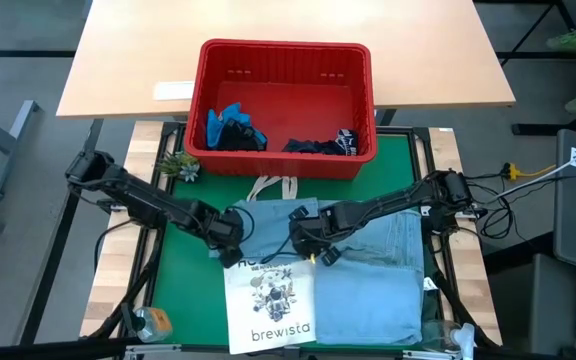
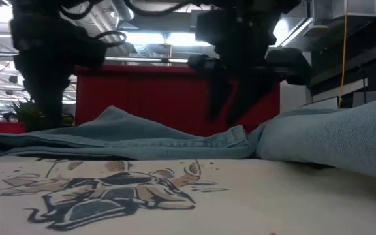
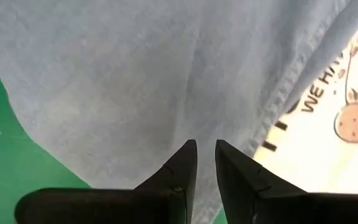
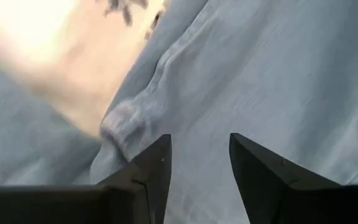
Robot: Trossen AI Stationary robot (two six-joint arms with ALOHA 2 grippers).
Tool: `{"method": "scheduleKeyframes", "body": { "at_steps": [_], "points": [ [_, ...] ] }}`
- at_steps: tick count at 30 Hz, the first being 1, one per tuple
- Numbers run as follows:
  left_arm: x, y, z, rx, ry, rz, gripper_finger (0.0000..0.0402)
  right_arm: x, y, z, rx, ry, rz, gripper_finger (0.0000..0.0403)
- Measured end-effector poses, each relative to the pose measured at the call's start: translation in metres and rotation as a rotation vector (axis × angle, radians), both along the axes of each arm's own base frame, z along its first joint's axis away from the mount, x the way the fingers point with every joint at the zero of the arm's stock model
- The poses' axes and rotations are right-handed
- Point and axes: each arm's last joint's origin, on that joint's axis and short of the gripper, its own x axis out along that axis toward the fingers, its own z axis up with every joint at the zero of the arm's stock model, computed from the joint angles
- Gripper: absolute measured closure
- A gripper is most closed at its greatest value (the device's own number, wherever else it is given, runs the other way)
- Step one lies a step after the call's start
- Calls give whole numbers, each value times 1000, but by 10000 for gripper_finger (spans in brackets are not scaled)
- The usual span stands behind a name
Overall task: Fold Laundry from Bin
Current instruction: Fold the light blue jeans
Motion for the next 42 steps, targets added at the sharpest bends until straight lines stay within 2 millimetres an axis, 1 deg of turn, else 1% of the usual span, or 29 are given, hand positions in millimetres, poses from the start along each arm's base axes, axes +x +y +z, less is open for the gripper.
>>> {"method": "scheduleKeyframes", "body": {
  "at_steps": [4, 6, 8, 10, 12, 15, 18, 22, 26, 29, 34, 36, 40, 42],
  "points": [
    [-4, -11, -2, 47, -12, 10, 347, 2, 0, 0, 4, -21, 0, 242],
    [-7, -16, -5, 70, -19, 27, 347, 3, 1, -6, 3, -17, 0, 242],
    [-12, -19, -10, 85, -10, 49, 347, 0, 0, -15, -2, 10, 0, 242],
    [-19, -22, -17, 86, 8, 74, 347, 2, 0, -25, -3, 12, 0, 242],
    [-26, -23, -25, 86, 35, 108, 347, 1, 0, -37, -12, 54, 0, 242],
    [-36, -25, -36, 91, 64, 142, 347, 3, 1, -47, -16, 78, 0, 242],
    [-42, -26, -44, 82, 98, 155, 347, 4, 1, -53, -20, 101, 0, 242],
    [-45, -26, -46, 64, 119, 152, 347, 4, 1, -54, -14, 104, -6, 242],
    [-42, -28, -40, 45, 124, 119, 347, 9, 2, -46, -10, 106, -6, 242],
    [-36, -32, -26, 6, 98, 70, 347, 12, 3, -35, -18, 140, -3, 242],
    [-28, -36, 2, -37, -6, 33, 347, 16, 3, 2, -63, 203, -4, 242],
    [-26, -37, 10, -44, -43, 20, 347, 17, 2, 14, -103, 216, -13, 242],
    [-20, -38, 16, -17, -121, 26, 347, 19, -1, 35, -189, 200, -38, 242],
    [-19, -37, 16, 33, -163, 47, 347, 19, -1, 38, -226, 191, -22, 242]
  ]
}}
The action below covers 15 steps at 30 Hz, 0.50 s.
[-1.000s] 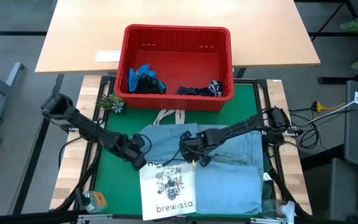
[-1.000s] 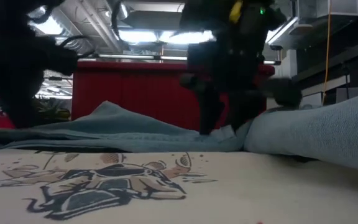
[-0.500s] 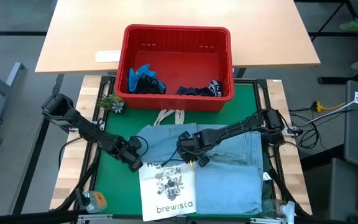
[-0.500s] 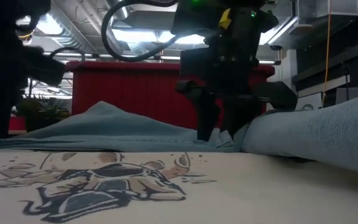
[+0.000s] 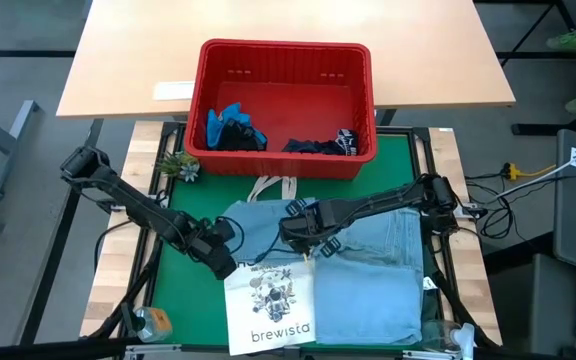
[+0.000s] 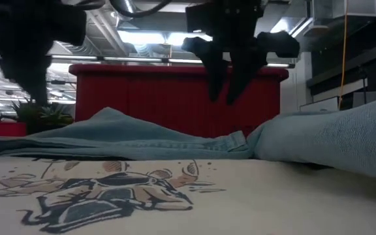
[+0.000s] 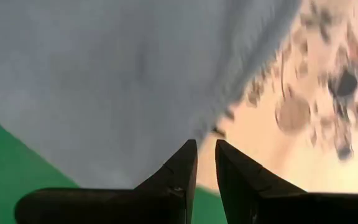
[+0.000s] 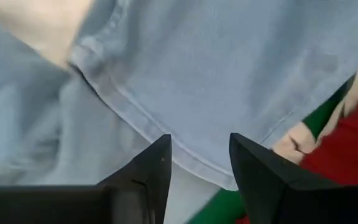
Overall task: Fold Laundry from Bin
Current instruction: Fold the light blue jeans
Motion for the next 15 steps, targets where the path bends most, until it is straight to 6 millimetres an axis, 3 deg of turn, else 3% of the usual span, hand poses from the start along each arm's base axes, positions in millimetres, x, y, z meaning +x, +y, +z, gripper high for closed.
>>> {"method": "scheduleKeyframes", "body": {
  "at_steps": [5, 11, 15],
  "points": [
    [3, 6, 3, 207, -121, 95, 347, -4, 0, 0, -9, 71, 179, 242],
    [8, 20, 5, 352, -190, 202, 347, 5, -14, 1, -5, -18, 123, 242],
    [11, 39, -3, 370, -154, 277, 347, 9, -27, -13, -4, -64, 83, 242]
  ]
}}
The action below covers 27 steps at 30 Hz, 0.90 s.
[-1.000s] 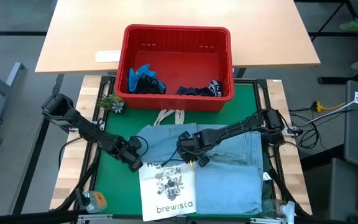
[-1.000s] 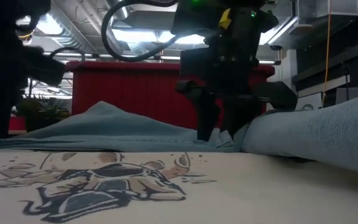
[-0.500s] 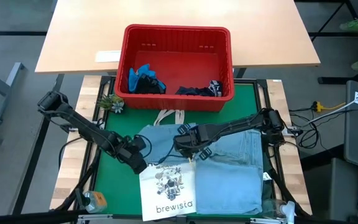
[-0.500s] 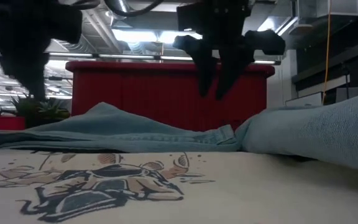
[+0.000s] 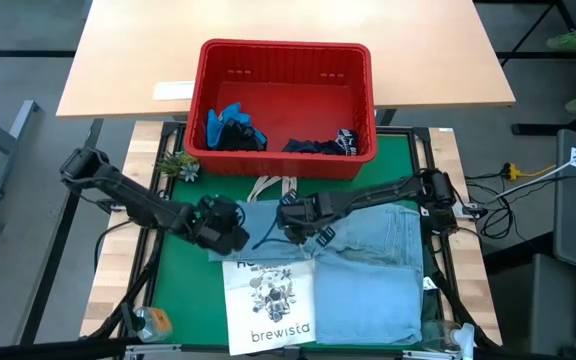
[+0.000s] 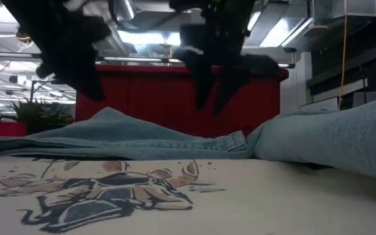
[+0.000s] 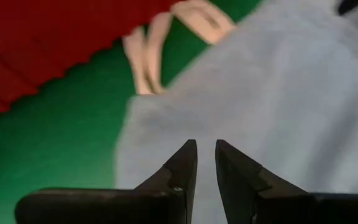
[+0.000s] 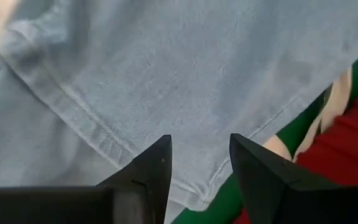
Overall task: Fold Laundry from Bin
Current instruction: Fold the light blue jeans
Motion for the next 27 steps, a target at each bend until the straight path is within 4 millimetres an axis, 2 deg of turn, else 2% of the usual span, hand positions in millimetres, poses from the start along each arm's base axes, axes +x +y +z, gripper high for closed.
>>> {"method": "scheduleKeyframes", "body": {
  "at_steps": [5, 10, 15, 21, 24, 27],
  "points": [
    [-3, 27, -15, 13, 46, 107, 347, -3, -16, -22, -24, -5, -79, 242],
    [-9, 51, -32, 2, 83, 208, 347, -8, -34, -52, -37, -33, -148, 242],
    [-19, 67, -51, -52, 103, 268, 347, -20, -40, -74, -29, -12, -200, 242],
    [-34, 74, -71, -141, 154, 307, 347, -25, -41, -80, -28, 0, -211, 242],
    [-36, 74, -70, -192, 184, 299, 347, -22, -41, -77, -27, -4, -211, 242],
    [-32, 71, -62, -258, 189, 246, 347, -18, -41, -69, -20, 7, -209, 242]
  ]
}}
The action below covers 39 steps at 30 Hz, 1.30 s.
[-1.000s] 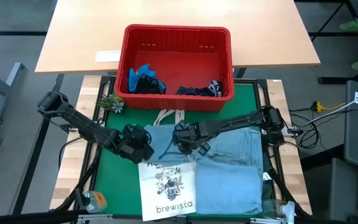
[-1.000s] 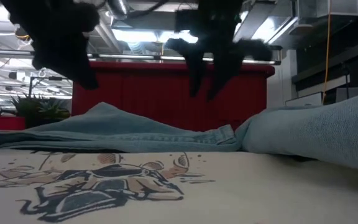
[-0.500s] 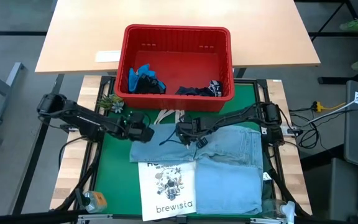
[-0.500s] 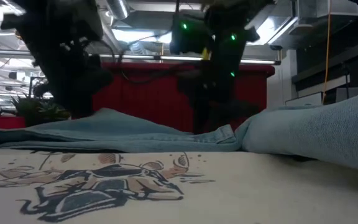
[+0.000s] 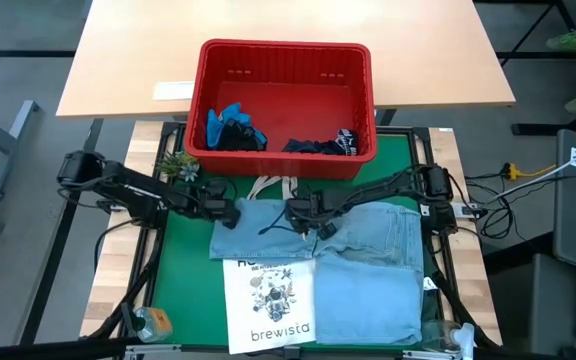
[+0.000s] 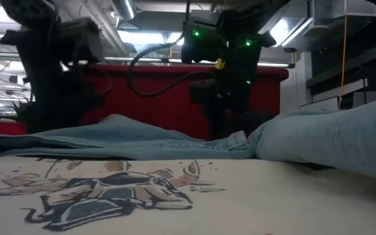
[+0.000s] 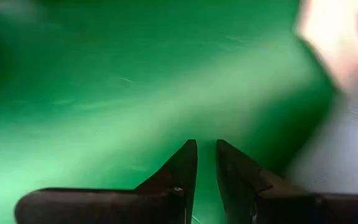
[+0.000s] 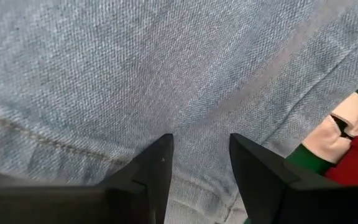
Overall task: Fold Laundry from Bin
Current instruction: Fold the light blue jeans
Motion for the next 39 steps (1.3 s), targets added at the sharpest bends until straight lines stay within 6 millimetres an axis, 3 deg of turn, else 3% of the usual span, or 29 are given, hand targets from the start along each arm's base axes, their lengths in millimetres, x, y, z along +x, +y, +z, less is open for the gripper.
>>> {"method": "scheduleKeyframes", "body": {
  "at_steps": [7, 12, 16, 26, 31, 34, 39],
  "points": [
    [11, -3, 40, -37, -116, -110, 347, 12, 1, 24, 7, -33, 2, 242],
    [14, -3, 65, -15, -216, -143, 347, 14, 1, 29, 6, -36, 2, 242],
    [13, -2, 72, 1, -243, -158, 347, 14, 1, 28, 3, -37, -1, 242],
    [13, -3, 75, 19, -238, -223, 347, 14, 1, 27, 6, -28, -21, 242],
    [26, -5, 70, 38, -294, -222, 347, 15, 1, 27, 5, -40, -25, 242],
    [36, -7, 59, 88, -295, -221, 347, 17, 0, 28, -4, -72, -64, 242],
    [43, -7, 28, 151, -140, -198, 347, 19, 0, 19, -7, -82, -77, 242]
  ]
}}
